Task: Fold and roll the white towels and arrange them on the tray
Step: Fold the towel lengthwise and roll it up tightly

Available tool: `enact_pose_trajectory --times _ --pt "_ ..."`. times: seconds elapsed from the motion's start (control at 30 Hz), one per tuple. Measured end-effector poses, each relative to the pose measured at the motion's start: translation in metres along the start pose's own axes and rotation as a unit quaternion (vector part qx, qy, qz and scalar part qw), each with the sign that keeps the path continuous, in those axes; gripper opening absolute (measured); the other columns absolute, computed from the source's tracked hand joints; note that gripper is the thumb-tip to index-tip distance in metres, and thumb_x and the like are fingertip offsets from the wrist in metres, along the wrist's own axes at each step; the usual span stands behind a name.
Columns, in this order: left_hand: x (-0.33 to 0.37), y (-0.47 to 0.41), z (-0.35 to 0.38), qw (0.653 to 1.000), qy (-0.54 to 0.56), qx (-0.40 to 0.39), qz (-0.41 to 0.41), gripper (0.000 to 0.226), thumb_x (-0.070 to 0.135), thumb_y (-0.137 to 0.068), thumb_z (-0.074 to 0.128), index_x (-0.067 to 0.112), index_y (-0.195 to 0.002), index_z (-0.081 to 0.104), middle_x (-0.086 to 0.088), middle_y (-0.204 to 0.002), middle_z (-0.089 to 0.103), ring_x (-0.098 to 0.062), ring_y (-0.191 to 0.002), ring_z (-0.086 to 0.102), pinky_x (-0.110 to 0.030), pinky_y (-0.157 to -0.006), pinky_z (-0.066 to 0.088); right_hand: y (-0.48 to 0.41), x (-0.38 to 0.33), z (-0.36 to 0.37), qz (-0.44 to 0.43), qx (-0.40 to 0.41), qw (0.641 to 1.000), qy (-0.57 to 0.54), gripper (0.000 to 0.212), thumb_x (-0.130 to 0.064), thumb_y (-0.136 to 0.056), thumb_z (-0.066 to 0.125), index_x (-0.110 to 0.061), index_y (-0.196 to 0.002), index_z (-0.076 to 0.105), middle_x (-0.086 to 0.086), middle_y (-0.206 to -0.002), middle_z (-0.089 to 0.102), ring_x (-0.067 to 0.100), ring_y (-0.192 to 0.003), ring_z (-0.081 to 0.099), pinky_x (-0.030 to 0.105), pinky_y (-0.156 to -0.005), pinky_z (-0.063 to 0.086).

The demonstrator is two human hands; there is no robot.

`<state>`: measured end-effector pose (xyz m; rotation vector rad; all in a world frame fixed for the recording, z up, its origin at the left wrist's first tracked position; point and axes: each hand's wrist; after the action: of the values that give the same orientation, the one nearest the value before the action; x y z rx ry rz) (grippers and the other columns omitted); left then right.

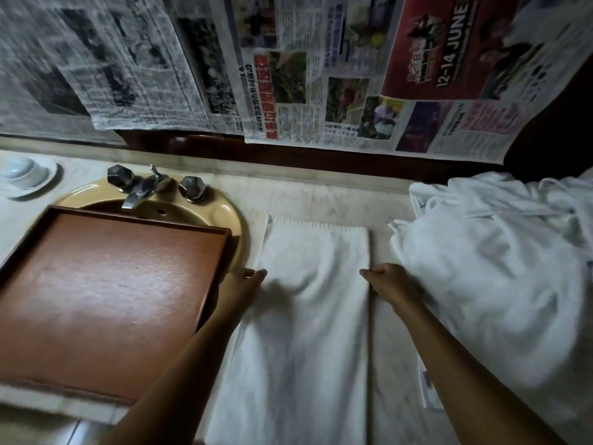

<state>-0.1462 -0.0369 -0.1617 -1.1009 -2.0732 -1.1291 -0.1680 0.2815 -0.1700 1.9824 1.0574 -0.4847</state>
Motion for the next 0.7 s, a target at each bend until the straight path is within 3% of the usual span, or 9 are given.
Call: enact_pose_trajectory --times 0.07,0.2,0.3,0.47,0.5,0.6,0.7 --pt "0.013 -0.015 0.003 1.0 -0.023 -0.015 0.002 0.036 0.034 -0.09 0.075 0.016 -0.061 0.062 0.01 -0.049 0.053 -0.012 -0.055 0.051 -0.028 -0.053 0.035 -0.007 -0.011 0.0 -0.009 0.02 0.999 0.026 0.041 -0.036 -0.091 0.072 -0.013 -0.06 0.057 0.002 -0.054 0.057 0.019 -0.055 0.054 0.025 -0.054 0.041" --pt "0.038 -0.048 0.005 0.997 -0.075 -0.01 0.015 0.019 0.035 -0.087 0.076 0.016 -0.091 0.077 0.002 -0.075 0.069 -0.013 -0.07 0.066 -0.02 -0.058 0.042 -0.026 -0.032 0.001 -0.017 0.061 0.997 0.052 0.035 -0.037 -0.091 0.072 -0.006 -0.075 0.07 0.017 -0.081 0.073 0.035 -0.083 0.068 0.036 -0.075 0.052" --pt "0.051 -0.062 0.005 0.995 -0.084 0.033 0.029 0.014 0.032 -0.088 0.072 0.02 -0.093 0.075 0.004 -0.075 0.069 -0.009 -0.066 0.063 -0.022 -0.066 0.041 -0.04 -0.036 0.005 -0.022 0.094 0.991 0.089 0.03 -0.039 -0.089 0.074 -0.01 -0.081 0.074 0.016 -0.092 0.076 0.039 -0.094 0.069 0.036 -0.077 0.05" --pt "0.047 -0.068 0.011 0.986 -0.153 0.039 0.056 0.021 0.026 -0.096 0.065 0.013 -0.112 0.068 -0.004 -0.092 0.068 -0.003 -0.058 0.05 -0.013 -0.048 0.03 -0.048 -0.032 0.01 -0.019 0.103 0.988 0.117 0.027 -0.046 -0.086 0.075 -0.023 -0.077 0.064 0.008 -0.093 0.076 0.035 -0.096 0.069 0.034 -0.078 0.05" --pt "0.047 -0.069 0.011 0.982 -0.171 0.037 0.066 0.023 0.026 -0.097 0.063 0.012 -0.115 0.067 -0.005 -0.092 0.069 -0.006 -0.062 0.054 -0.014 -0.052 0.032 -0.048 -0.032 0.011 -0.019 0.107 0.987 0.116 0.028 -0.046 -0.086 0.074 -0.023 -0.076 0.063 0.009 -0.093 0.076 0.036 -0.095 0.069 0.034 -0.077 0.05" --pt "0.055 -0.079 0.013 0.975 -0.203 0.023 0.084 0.029 0.024 -0.098 0.059 0.009 -0.122 0.063 -0.016 -0.106 0.071 -0.033 -0.098 0.066 -0.027 -0.074 0.038 -0.055 -0.036 0.014 -0.02 0.119 0.987 0.103 0.035 -0.049 -0.09 0.069 -0.018 -0.074 0.067 0.013 -0.09 0.075 0.038 -0.093 0.069 0.034 -0.073 0.046" --pt "0.061 -0.096 0.016 0.972 -0.216 0.015 0.092 0.028 0.028 -0.099 0.059 0.008 -0.118 0.064 -0.019 -0.108 0.071 -0.04 -0.106 0.064 -0.031 -0.075 0.035 -0.065 -0.042 0.013 -0.017 0.118 0.989 0.088 0.038 -0.049 -0.091 0.066 -0.015 -0.074 0.068 0.013 -0.088 0.075 0.037 -0.093 0.068 0.032 -0.071 0.043"
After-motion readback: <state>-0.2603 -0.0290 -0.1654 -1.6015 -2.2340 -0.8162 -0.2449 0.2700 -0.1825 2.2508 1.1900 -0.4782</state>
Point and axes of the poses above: each hand's wrist, its own y-axis away from the middle knuckle, its own z-axis out of the palm, x = y × z
